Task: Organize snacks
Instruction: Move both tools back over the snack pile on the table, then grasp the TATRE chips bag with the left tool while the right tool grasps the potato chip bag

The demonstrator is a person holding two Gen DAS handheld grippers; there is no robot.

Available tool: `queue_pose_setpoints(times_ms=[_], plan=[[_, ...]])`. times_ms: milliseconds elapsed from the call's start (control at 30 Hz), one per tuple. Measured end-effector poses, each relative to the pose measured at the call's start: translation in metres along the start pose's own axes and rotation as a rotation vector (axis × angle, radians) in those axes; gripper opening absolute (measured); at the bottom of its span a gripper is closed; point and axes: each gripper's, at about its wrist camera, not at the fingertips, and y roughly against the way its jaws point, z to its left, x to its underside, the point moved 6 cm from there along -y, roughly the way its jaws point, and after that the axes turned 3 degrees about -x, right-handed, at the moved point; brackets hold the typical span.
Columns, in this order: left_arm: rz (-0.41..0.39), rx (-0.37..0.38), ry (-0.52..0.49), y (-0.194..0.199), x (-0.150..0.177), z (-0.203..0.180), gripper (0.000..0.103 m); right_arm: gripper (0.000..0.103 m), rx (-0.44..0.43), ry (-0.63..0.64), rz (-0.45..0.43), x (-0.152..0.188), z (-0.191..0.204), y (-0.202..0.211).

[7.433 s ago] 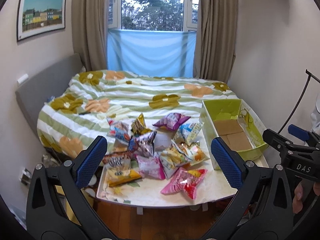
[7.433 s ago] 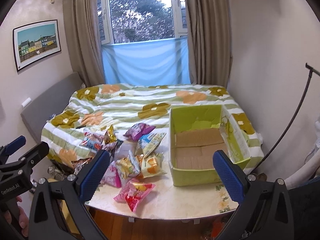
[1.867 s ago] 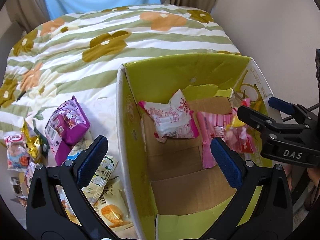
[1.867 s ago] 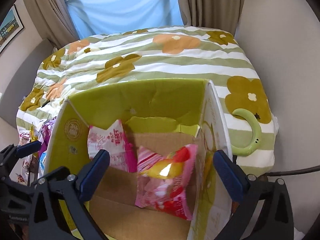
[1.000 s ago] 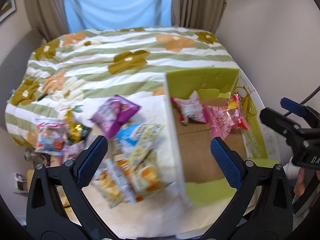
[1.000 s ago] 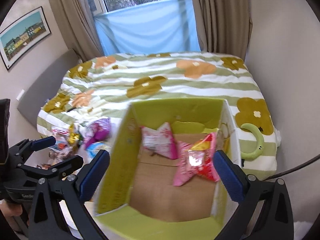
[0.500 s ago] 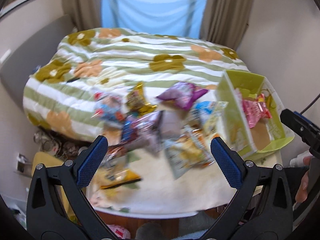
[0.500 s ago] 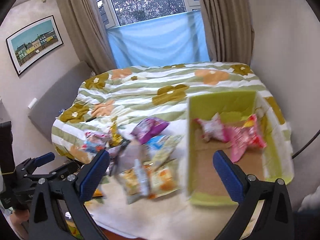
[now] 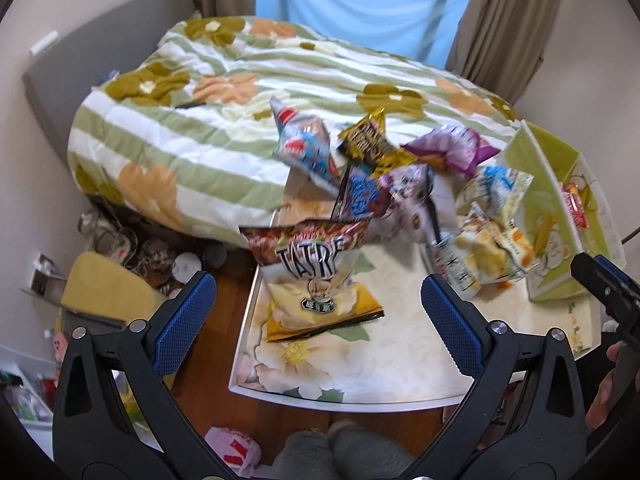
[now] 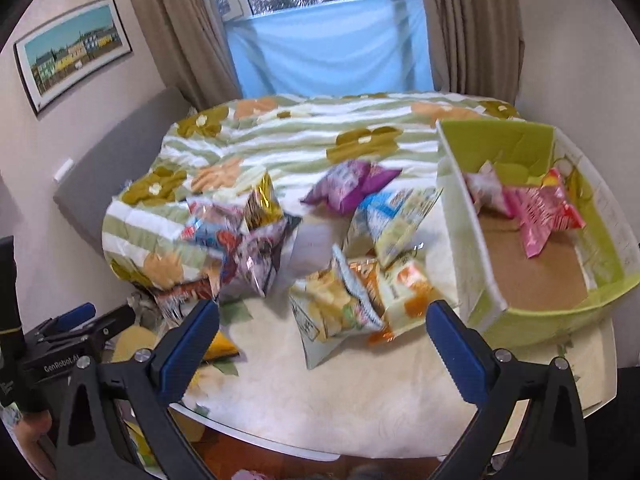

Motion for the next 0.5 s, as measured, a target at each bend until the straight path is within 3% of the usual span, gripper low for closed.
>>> queue_pose_setpoints(times_ms=[233, 500], plan=[[-0.005, -0.069, 0.043, -0.045, 0.015, 0.006, 0.102, 0.103, 0.014, 0.057, 0.054, 0.022, -0.008, -0.042], [0.045, -0.092, 0.053, -0.09, 0.017, -0.003, 0.102, 0.103, 0.022, 0.11, 0.102, 0.03, -0.012, -0.074]])
